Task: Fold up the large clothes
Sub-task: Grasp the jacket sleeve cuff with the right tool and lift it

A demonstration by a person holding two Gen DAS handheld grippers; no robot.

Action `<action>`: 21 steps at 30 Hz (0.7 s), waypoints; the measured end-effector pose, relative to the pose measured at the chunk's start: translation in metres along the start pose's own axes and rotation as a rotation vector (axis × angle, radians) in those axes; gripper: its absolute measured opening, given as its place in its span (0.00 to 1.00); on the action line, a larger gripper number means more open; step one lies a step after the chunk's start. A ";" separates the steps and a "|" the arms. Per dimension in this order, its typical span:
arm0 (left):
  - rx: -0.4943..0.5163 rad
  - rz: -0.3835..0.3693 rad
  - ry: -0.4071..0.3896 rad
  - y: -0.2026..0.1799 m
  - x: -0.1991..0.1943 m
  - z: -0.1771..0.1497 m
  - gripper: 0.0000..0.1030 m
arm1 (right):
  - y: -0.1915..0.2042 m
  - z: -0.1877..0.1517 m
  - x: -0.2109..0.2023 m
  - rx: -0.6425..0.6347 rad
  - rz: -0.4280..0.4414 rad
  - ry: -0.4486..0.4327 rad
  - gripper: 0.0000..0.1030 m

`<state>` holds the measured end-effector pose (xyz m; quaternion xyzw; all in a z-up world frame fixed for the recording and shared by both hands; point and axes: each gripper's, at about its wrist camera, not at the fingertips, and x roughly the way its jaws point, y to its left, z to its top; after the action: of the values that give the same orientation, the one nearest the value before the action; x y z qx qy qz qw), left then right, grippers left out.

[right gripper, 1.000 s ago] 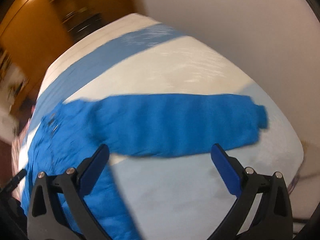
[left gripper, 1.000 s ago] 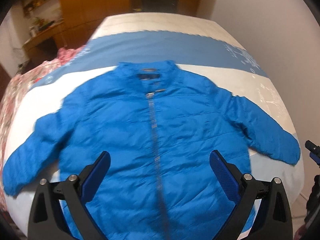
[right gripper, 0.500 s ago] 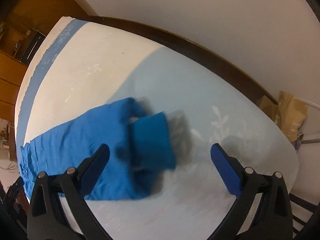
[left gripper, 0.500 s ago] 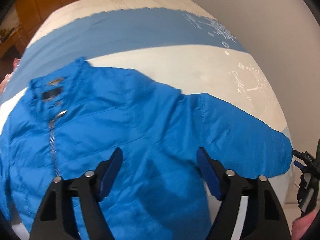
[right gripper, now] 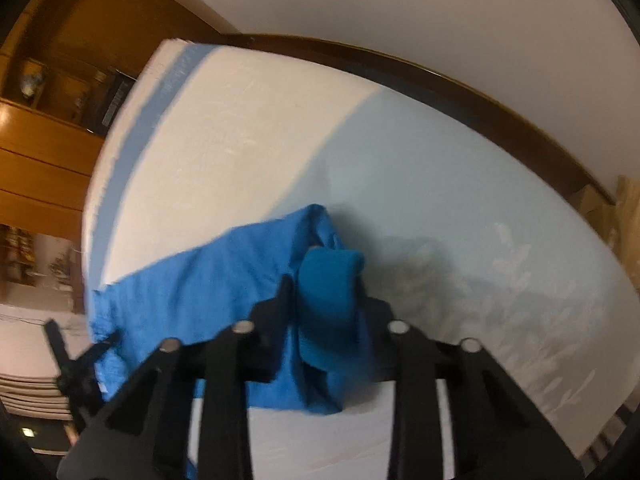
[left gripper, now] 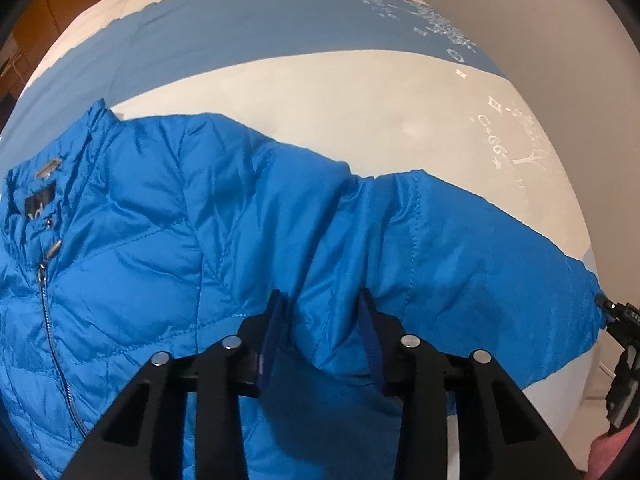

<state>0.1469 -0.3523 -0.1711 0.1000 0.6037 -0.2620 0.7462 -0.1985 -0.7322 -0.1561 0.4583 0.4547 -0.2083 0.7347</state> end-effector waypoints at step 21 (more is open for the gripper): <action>-0.109 0.049 -0.118 0.114 -0.095 -0.040 0.32 | 0.336 -0.065 -0.022 -0.477 0.483 0.057 0.19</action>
<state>0.1585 -0.2123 -0.1095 0.0582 0.5693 -0.2161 0.7911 0.0025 -0.5126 0.0145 0.3737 0.3893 0.0971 0.8363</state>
